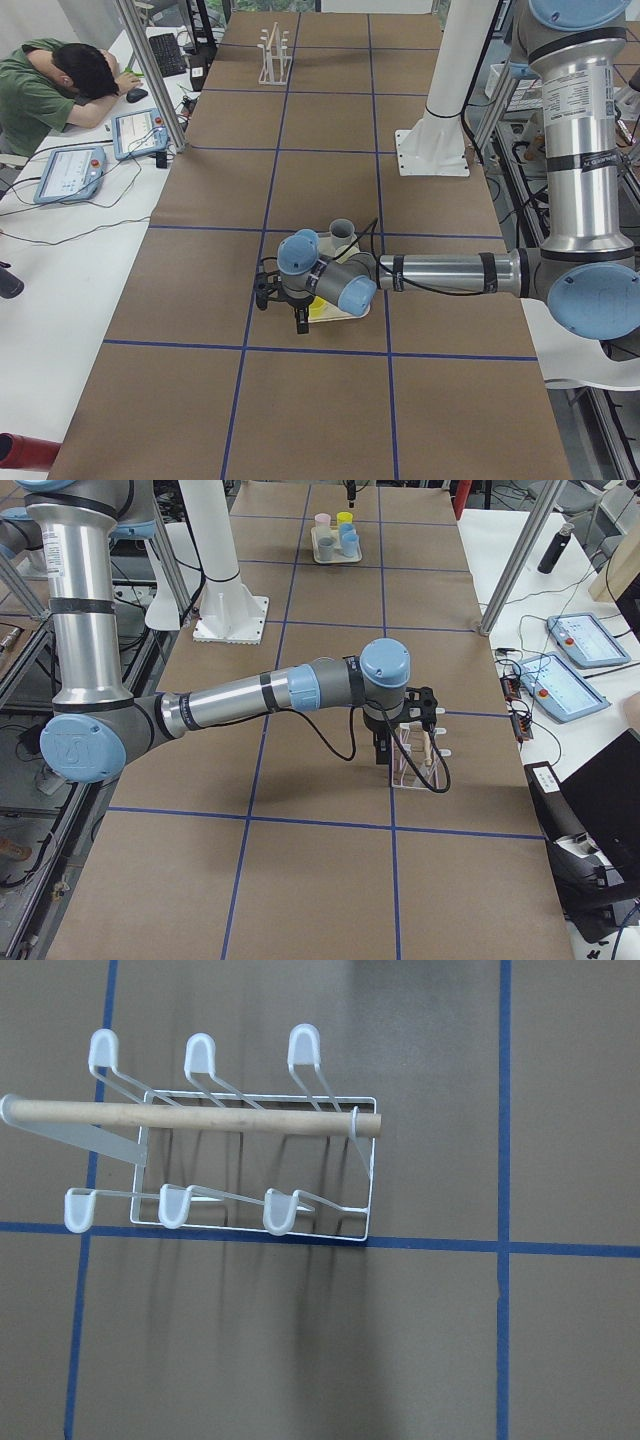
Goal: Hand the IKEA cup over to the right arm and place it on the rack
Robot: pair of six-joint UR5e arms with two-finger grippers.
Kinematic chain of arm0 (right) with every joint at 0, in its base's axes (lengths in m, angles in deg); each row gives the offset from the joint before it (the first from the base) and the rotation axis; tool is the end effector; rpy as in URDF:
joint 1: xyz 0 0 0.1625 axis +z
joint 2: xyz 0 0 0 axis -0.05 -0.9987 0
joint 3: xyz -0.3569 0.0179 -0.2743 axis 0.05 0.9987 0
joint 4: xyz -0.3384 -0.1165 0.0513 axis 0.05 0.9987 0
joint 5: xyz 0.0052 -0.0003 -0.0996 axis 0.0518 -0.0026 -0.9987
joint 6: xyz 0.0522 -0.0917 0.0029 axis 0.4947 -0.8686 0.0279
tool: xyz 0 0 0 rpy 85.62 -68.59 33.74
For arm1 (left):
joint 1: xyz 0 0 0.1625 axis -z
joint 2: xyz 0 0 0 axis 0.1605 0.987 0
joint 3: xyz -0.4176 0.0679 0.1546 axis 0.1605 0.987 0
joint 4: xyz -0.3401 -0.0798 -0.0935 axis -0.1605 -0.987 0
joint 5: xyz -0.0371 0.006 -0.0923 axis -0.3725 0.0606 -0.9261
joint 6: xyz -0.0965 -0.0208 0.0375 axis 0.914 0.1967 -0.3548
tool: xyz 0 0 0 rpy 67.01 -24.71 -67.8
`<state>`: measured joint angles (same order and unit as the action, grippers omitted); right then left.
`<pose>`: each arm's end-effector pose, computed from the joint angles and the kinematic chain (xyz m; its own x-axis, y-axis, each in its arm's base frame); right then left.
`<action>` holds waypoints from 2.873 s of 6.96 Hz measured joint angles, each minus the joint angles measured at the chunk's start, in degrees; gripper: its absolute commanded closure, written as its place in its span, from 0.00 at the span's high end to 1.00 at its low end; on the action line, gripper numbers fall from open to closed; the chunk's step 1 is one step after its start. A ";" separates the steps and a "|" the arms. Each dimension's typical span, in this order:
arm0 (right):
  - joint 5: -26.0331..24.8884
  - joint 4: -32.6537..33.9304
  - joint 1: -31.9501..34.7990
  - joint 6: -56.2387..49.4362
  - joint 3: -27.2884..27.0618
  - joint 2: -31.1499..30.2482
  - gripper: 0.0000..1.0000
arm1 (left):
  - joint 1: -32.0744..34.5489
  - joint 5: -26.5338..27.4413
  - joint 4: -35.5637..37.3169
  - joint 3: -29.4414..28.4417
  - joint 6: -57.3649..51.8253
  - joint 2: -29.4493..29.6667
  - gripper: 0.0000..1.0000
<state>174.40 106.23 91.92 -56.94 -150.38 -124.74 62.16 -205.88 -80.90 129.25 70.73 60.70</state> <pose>0.0428 -0.4556 0.5572 0.6097 -0.0203 0.7924 -0.0824 0.9926 0.0889 0.0674 -0.3808 0.6722 0.6343 -0.1223 -0.7634 0.1010 0.9920 -0.0750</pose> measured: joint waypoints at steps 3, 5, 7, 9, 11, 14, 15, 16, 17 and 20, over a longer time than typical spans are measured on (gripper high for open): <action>0.46 -0.06 -0.10 1.20 -0.09 0.44 1.00 | -3.27 0.01 -0.84 -0.91 1.01 -0.64 0.68; 0.47 -0.02 -0.10 1.25 -0.12 0.72 1.00 | -4.39 -0.05 -0.97 -2.06 0.93 -0.57 0.14; 0.47 -0.01 -0.10 1.26 -0.23 0.81 1.00 | -4.69 -0.21 -0.95 -2.29 1.00 -0.37 0.00; 0.69 -0.01 -0.10 1.28 -0.83 0.83 1.00 | -4.65 -2.39 -0.62 -2.25 2.30 0.11 0.00; 0.87 0.01 -0.10 1.39 -2.17 0.99 1.00 | -1.14 -6.10 -0.62 -2.11 2.78 0.85 0.00; 1.02 0.02 -1.10 7.06 -2.79 4.74 1.00 | 8.71 -5.15 5.70 -2.36 3.04 8.07 0.00; 0.85 -0.02 -3.15 9.90 -2.53 7.16 1.00 | 10.11 -2.48 9.95 -3.11 4.41 12.60 0.00; 0.50 -0.06 -6.47 13.28 -1.95 10.20 1.00 | 10.57 -0.40 12.31 -4.17 8.52 16.58 0.00; 0.10 -0.98 -9.85 18.05 -1.23 13.46 0.99 | 10.60 0.45 12.15 -4.80 14.55 19.41 0.00; -5.39 -23.43 -18.70 44.83 2.11 17.02 0.99 | 3.96 1.65 -7.25 -5.15 43.67 22.09 0.00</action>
<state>169.00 82.80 73.22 -12.11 -148.26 -107.72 66.12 -204.23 -88.16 124.10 114.40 82.78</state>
